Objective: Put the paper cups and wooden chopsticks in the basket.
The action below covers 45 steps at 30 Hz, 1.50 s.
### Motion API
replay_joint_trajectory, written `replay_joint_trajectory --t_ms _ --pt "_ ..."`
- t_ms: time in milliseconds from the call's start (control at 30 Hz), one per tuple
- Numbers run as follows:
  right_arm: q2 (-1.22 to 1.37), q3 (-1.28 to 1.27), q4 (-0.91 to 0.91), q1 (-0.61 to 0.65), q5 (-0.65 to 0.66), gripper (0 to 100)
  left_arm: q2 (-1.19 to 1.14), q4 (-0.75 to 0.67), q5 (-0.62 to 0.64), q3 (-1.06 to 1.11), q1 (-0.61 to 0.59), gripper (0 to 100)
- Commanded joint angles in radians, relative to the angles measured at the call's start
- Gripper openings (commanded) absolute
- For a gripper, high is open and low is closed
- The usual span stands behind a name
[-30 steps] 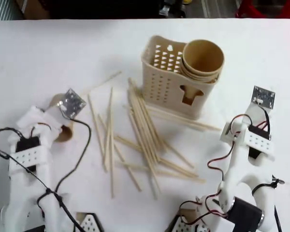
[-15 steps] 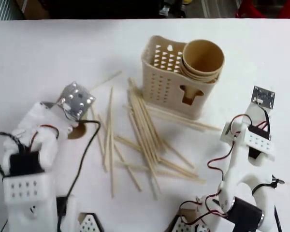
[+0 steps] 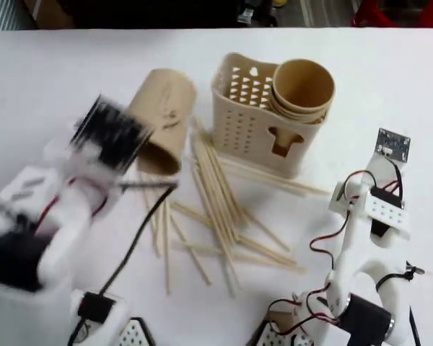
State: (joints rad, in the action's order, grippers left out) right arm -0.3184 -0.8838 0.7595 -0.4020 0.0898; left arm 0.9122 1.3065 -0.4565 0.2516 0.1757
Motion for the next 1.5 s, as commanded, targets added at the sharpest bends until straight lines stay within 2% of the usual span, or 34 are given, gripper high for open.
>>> replay_joint_trajectory --t_ms 0,300,700,867,1067,1233,1300,1467 --pt "-0.030 0.006 -0.015 0.010 0.003 2.5 -0.216 0.048 0.052 -0.267 0.117 2" --pt "-0.030 0.006 -0.015 0.010 0.003 2.5 -0.556 0.040 0.060 -0.597 0.283 2" --pt "-0.030 0.008 -0.015 0.010 0.003 2.5 -0.975 0.063 0.061 -0.927 0.335 2" --pt "-0.030 0.008 -0.016 0.010 0.003 2.5 -1.055 0.112 0.060 -1.031 0.380 2" --pt "-0.030 0.009 -0.016 0.010 0.003 2.5 -1.124 0.118 0.058 -1.117 0.380 2" --pt "-0.030 0.009 -0.016 0.010 0.003 2.5 -1.144 0.118 0.066 -1.129 0.378 14" --pt "-0.030 0.009 -0.016 0.010 0.003 2.5 -1.142 0.112 0.118 -1.131 0.377 17" --pt "-0.030 0.009 -0.016 0.010 0.003 2.5 -1.150 0.118 0.138 -1.174 0.358 18"
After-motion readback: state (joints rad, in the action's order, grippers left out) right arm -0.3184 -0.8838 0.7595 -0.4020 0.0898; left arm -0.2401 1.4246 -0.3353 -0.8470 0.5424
